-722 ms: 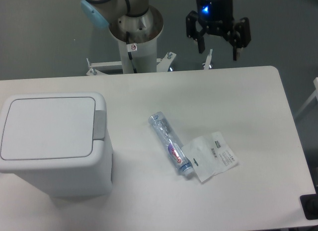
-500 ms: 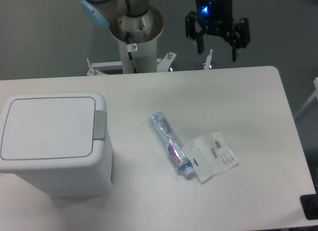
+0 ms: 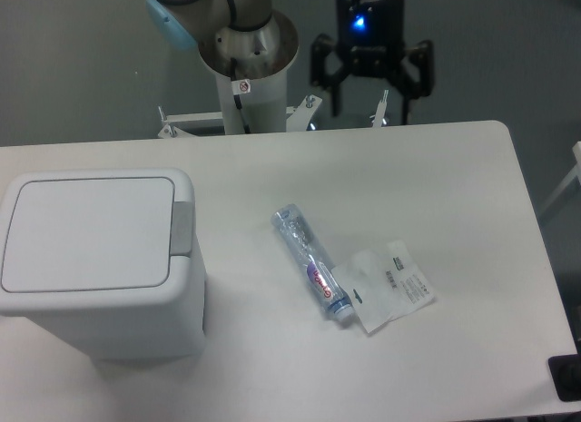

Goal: Open the trash can
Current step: 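Move the open gripper toward the white trash can's lid edge, then lower the gripper finger onto the lid's raised tab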

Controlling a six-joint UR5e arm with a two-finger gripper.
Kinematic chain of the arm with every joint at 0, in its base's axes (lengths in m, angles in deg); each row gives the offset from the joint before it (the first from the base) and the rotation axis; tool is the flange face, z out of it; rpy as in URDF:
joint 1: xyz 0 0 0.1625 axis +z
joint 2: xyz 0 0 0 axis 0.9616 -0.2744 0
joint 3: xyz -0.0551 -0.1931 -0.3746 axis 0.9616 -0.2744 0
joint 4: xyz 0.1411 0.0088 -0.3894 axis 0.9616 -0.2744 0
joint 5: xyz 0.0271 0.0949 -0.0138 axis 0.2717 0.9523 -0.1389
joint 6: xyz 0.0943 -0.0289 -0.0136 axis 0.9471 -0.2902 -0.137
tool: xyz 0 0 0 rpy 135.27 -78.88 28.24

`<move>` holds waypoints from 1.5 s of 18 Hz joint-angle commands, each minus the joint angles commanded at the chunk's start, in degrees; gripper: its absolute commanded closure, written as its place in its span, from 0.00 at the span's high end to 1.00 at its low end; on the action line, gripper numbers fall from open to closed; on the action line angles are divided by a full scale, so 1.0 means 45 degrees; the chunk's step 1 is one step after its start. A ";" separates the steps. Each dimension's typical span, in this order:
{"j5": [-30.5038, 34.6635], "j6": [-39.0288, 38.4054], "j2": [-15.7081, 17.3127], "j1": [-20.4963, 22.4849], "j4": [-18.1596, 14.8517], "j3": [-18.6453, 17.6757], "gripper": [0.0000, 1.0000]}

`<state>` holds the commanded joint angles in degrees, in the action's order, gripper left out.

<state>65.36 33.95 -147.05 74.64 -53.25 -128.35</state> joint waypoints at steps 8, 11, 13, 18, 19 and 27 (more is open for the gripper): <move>-0.0276 -0.3558 -0.1229 -0.2363 0.2403 -0.0001 1.00; -0.0237 -0.4535 -0.1893 -0.2911 0.3420 0.0097 1.00; -0.0237 -0.4675 -0.2012 -0.3009 0.3461 0.0136 1.00; -0.0198 -0.4694 -0.2207 -0.3302 0.3461 0.0058 1.00; -0.0198 -0.4694 -0.2304 -0.3380 0.3461 0.0077 1.00; -0.0178 -0.4675 -0.2403 -0.3478 0.3461 -0.0001 1.00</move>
<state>64.56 12.91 -157.86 58.99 -37.67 -128.36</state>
